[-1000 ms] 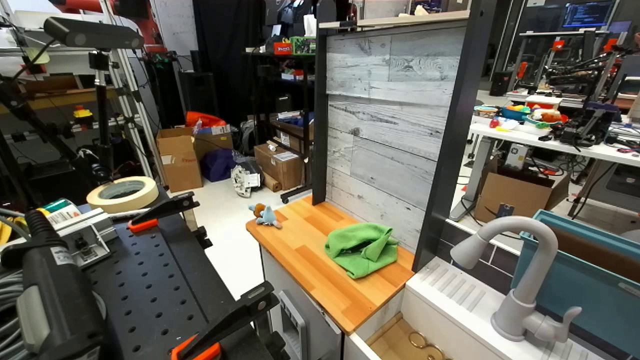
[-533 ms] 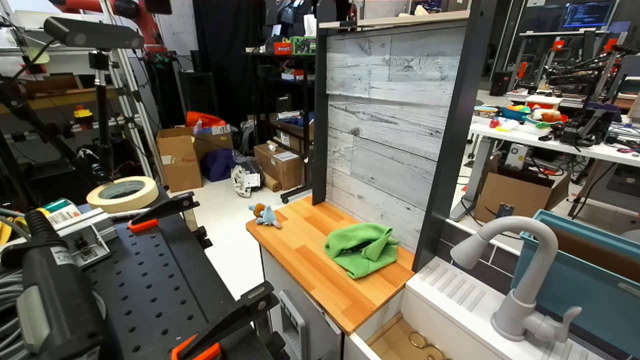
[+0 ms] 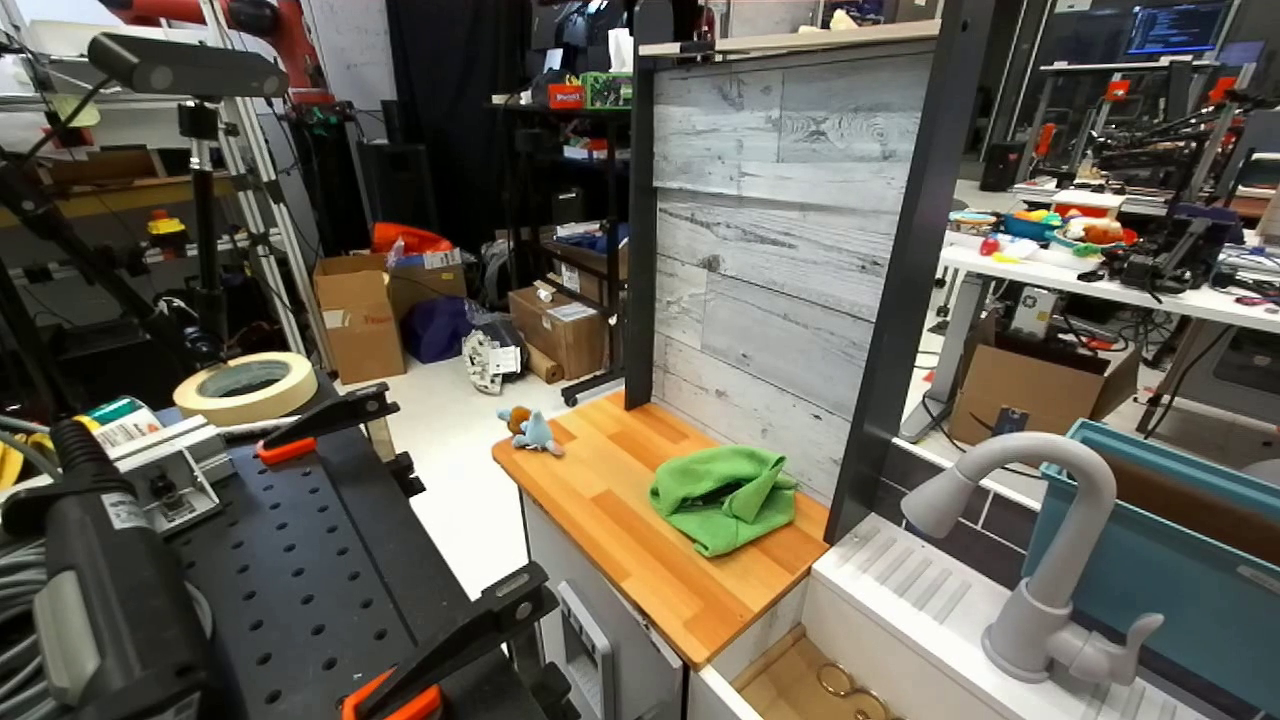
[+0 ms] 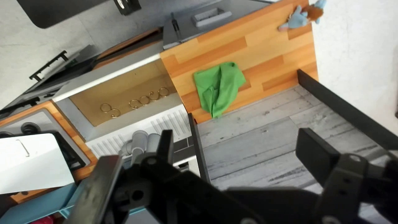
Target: Move the tap
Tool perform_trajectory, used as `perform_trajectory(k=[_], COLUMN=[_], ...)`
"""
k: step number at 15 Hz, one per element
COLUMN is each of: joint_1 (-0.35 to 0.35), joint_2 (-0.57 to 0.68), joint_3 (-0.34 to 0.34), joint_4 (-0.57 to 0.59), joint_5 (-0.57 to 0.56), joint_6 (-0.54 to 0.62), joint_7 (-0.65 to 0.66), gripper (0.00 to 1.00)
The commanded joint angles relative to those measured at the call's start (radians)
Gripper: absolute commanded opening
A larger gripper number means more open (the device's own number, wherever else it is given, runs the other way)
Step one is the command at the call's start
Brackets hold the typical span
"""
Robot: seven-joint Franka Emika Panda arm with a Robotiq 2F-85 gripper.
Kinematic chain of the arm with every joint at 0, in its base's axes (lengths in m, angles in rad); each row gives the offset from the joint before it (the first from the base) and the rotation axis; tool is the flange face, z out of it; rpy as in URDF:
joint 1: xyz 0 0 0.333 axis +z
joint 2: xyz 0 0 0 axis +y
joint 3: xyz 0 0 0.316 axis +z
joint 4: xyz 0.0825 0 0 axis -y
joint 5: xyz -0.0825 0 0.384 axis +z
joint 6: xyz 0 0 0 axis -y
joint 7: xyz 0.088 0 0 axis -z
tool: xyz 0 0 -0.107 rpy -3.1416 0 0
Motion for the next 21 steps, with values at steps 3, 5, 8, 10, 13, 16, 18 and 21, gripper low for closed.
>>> perform_trajectory(k=[3,5,8,10,13,16,18,21], joint_1=[0.008,-0.011,-0.056,-0.091,-0.135,-0.174,-0.2,-0.23], joint_2=[0.302,0.396,0.532,0.619,0.743,0.854,0.925,1.023], joint_3=[-0.1,-0.121,-0.134,-0.129,-0.123,-0.11,-0.093,-0.059], joint_4=[0.265,0.348,0.454,0.518,0.614,0.695,0.749,0.834], joint_5=[0.225,0.311,0.401,0.414,0.404,0.408,0.421,0.449], joint_6=[0.038,0.021,-0.019,-0.033,-0.034,-0.019,-0.008,0.006], joint_7=[-0.138,-0.185,-0.236,-0.229,-0.19,-0.175,-0.179,-0.174], gripper=[1.0,1.0,1.0,1.0,1.0,1.0,1.0,1.0])
